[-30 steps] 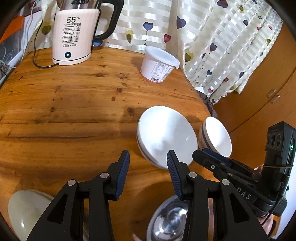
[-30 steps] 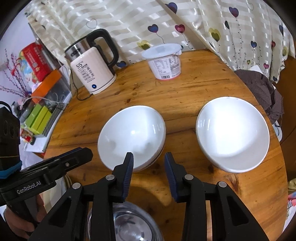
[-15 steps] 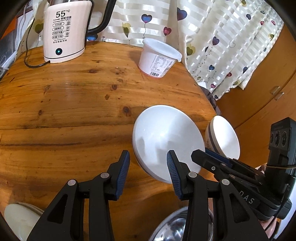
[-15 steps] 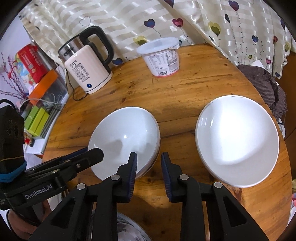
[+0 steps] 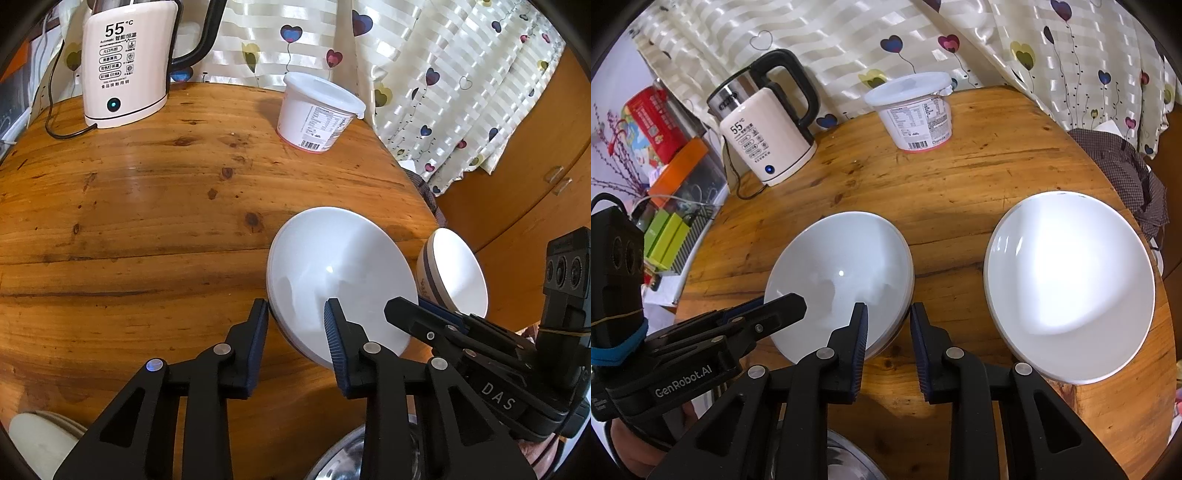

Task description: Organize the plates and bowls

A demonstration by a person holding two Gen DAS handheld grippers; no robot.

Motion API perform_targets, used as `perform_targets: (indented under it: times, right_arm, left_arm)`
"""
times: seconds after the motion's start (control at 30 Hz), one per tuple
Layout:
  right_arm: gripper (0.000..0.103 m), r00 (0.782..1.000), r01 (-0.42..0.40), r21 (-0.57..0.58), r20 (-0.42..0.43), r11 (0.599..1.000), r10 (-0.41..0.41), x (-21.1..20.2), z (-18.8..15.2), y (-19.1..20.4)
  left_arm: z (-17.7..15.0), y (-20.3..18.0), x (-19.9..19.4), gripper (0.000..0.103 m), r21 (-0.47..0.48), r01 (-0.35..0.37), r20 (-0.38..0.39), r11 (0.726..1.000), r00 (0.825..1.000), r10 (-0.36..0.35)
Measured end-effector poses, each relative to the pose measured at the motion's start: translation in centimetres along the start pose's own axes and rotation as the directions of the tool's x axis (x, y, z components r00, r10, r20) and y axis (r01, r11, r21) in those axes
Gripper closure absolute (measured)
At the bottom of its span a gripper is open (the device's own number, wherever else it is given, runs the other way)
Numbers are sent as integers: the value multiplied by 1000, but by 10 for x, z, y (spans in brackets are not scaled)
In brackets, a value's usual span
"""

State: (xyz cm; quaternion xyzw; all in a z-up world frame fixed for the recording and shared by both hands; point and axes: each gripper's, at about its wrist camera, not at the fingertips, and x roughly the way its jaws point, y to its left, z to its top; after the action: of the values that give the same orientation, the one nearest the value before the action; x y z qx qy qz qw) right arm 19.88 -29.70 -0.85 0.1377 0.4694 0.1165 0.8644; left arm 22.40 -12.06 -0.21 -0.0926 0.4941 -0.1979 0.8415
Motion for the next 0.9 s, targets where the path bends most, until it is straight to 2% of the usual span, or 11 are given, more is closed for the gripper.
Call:
perform_targets:
  times: [0.37,0.9]
  right_arm:
    - [80,1000,0,-14,17,1000,0,-10,1,4]
    - [80,998,9,-40,57,999,-7,-53,-14,22]
  left_arm:
    - [0,-3,-10,70,3,9,15,1000,1000,-9]
    - [-20,-16,-50,70,22,17,56,1000,998,-18]
